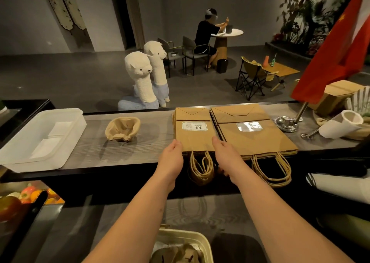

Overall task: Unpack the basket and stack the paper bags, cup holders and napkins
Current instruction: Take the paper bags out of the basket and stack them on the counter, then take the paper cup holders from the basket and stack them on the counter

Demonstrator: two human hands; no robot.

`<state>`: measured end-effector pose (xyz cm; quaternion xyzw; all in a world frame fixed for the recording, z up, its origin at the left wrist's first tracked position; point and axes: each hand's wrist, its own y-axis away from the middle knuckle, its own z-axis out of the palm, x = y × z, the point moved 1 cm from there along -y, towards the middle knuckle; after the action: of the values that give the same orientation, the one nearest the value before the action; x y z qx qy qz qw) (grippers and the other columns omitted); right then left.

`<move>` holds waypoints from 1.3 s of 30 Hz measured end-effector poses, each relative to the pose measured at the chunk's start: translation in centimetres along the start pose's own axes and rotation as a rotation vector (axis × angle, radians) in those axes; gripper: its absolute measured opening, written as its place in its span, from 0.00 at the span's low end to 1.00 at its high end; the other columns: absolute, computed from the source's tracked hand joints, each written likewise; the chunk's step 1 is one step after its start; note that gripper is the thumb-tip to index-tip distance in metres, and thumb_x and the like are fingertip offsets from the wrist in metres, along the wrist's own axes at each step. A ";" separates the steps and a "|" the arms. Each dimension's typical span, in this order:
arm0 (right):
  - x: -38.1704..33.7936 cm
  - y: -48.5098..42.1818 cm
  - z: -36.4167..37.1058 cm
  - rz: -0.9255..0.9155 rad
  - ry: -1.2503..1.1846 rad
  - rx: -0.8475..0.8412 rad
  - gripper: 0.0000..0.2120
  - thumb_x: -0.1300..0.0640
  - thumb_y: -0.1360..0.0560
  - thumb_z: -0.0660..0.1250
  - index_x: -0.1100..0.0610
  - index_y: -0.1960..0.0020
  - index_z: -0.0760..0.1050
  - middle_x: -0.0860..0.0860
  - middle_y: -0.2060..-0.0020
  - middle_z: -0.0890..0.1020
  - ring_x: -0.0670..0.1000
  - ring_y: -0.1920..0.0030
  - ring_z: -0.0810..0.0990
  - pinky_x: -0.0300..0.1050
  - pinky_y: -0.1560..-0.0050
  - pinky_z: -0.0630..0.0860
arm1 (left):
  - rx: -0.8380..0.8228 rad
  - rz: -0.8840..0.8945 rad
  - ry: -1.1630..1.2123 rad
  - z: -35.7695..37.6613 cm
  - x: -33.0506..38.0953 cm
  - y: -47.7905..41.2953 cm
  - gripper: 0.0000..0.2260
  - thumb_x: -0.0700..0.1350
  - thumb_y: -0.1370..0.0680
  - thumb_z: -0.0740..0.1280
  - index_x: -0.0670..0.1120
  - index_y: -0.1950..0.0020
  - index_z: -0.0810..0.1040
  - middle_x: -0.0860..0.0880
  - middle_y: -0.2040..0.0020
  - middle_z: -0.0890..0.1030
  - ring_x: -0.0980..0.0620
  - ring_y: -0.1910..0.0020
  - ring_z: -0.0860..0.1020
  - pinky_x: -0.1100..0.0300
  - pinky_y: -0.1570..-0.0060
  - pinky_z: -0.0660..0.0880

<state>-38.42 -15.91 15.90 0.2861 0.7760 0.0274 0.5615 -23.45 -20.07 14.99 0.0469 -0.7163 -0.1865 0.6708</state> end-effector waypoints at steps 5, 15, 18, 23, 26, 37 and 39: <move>0.2 0.3 -0.2 0.019 -0.095 -0.020 0.27 0.39 0.15 0.50 0.49 0.20 0.59 0.56 0.30 0.73 0.57 0.44 0.78 0.49 0.54 0.73 | -0.049 -0.021 -0.023 -0.5 -0.4 0.2 0.23 0.52 0.12 0.53 0.49 0.18 0.60 0.51 0.20 0.65 0.51 0.20 0.61 0.52 0.22 0.56; 9.2 10.3 3.2 -0.564 -0.190 0.243 0.04 0.59 0.18 0.64 0.51 0.46 0.74 0.51 0.59 0.78 0.58 0.63 0.76 0.50 0.65 0.75 | 0.220 0.188 -0.137 -10.2 -11.3 9.0 0.09 0.42 0.14 0.61 0.52 0.44 0.80 0.48 0.48 0.85 0.52 0.47 0.82 0.52 0.43 0.78; 15.3 12.1 8.5 -0.290 0.148 -0.223 0.03 0.54 0.18 0.65 0.47 0.45 0.75 0.47 0.56 0.80 0.49 0.56 0.79 0.40 0.56 0.77 | 0.203 0.008 -0.385 -12.3 -18.6 13.1 0.10 0.41 0.18 0.68 0.58 0.48 0.79 0.53 0.51 0.84 0.51 0.48 0.82 0.50 0.45 0.81; 19.9 13.3 13.3 -0.178 0.900 -0.467 0.20 0.44 0.18 0.61 0.47 0.28 0.69 0.50 0.28 0.67 0.54 0.29 0.68 0.50 0.28 0.64 | -0.163 -0.066 -0.868 -12.8 -24.8 17.6 0.26 0.59 0.30 0.67 0.62 0.32 0.72 0.61 0.34 0.75 0.61 0.34 0.71 0.57 0.30 0.70; 18.9 14.3 13.2 -0.157 0.907 -0.454 0.27 0.38 0.21 0.62 0.48 0.27 0.65 0.51 0.29 0.68 0.56 0.31 0.71 0.52 0.33 0.71 | -0.331 -0.053 -1.116 -12.3 -25.6 18.4 0.37 0.62 0.31 0.68 0.61 0.22 0.61 0.59 0.25 0.63 0.56 0.25 0.58 0.52 0.24 0.58; 21.1 16.1 12.8 -0.085 0.736 -0.552 0.48 0.42 0.34 0.75 0.40 0.22 0.50 0.50 0.24 0.60 0.56 0.34 0.75 0.47 0.35 0.75 | -0.164 -0.029 -1.089 -12.4 -25.7 16.7 0.31 0.66 0.35 0.71 0.61 0.34 0.72 0.62 0.39 0.72 0.57 0.37 0.73 0.53 0.36 0.73; 21.3 15.7 11.6 -0.045 0.516 -0.520 0.50 0.39 0.37 0.76 0.35 0.24 0.52 0.46 0.28 0.67 0.52 0.34 0.74 0.46 0.36 0.76 | -0.124 -0.022 -0.868 -12.9 -25.7 17.1 0.32 0.67 0.37 0.73 0.62 0.35 0.74 0.65 0.41 0.73 0.62 0.38 0.73 0.56 0.36 0.74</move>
<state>-25.99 4.08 -0.94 0.1003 0.8654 0.2823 0.4016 -5.29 1.24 -3.19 -0.0687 -0.9186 -0.2386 0.3074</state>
